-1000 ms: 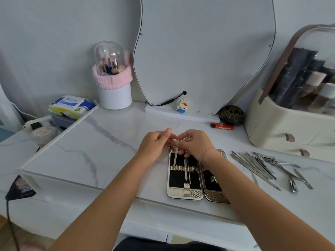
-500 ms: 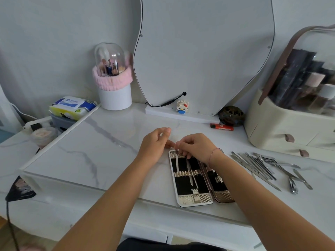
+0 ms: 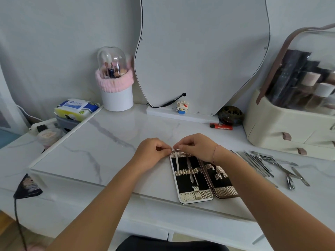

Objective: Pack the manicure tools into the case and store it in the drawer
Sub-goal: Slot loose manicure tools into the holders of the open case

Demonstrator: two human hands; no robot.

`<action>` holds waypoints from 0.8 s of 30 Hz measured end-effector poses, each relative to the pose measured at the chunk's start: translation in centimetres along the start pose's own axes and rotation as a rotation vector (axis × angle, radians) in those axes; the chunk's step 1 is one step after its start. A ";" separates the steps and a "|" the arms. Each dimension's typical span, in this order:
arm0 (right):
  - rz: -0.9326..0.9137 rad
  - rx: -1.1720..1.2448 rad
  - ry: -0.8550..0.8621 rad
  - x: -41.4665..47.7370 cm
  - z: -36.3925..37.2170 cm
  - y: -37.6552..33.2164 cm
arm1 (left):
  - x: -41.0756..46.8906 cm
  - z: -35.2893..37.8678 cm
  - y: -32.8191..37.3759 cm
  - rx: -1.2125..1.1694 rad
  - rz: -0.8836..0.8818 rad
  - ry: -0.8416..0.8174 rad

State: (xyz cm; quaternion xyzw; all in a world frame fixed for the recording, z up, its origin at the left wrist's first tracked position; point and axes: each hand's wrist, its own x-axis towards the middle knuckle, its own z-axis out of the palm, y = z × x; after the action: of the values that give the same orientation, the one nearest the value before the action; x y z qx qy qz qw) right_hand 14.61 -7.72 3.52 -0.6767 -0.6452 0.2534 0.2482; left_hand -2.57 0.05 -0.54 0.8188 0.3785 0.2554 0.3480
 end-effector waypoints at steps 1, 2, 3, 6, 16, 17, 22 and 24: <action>-0.018 -0.023 -0.020 0.0 -0.1 0.0 | 0.0 0.1 0.1 -0.002 -0.001 0.004; -0.026 -0.043 -0.041 0.0 -0.1 0.0 | 0.0 0.1 0.1 0.000 -0.001 0.008; -0.029 -0.061 -0.061 0.0 -0.2 0.0 | 0.0 0.1 0.1 0.002 0.001 0.010; -0.037 -0.098 -0.120 0.0 -0.3 -0.1 | -0.1 0.2 0.1 0.003 0.006 0.020; -0.080 -0.119 -0.191 -0.6 -0.4 -0.4 | -0.2 0.6 0.3 0.016 -0.009 0.071; -0.076 -0.121 -0.188 -0.6 -0.3 -0.4 | -0.2 0.6 0.3 0.018 -0.010 0.073; -0.063 -0.001 0.044 -2.5 -0.6 0.2 | 0.0 0.9 1.0 0.022 -0.062 0.085; -0.002 0.169 0.199 -4.3 -1.7 1.3 | 0.3 1.2 1.3 0.013 -0.084 0.093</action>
State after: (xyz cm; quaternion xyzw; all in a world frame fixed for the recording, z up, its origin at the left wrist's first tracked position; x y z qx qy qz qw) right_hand 16.53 -12.10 4.08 -0.6746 -0.5943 0.2380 0.3675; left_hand -1.05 -0.77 -0.24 0.7917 0.4299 0.2760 0.3349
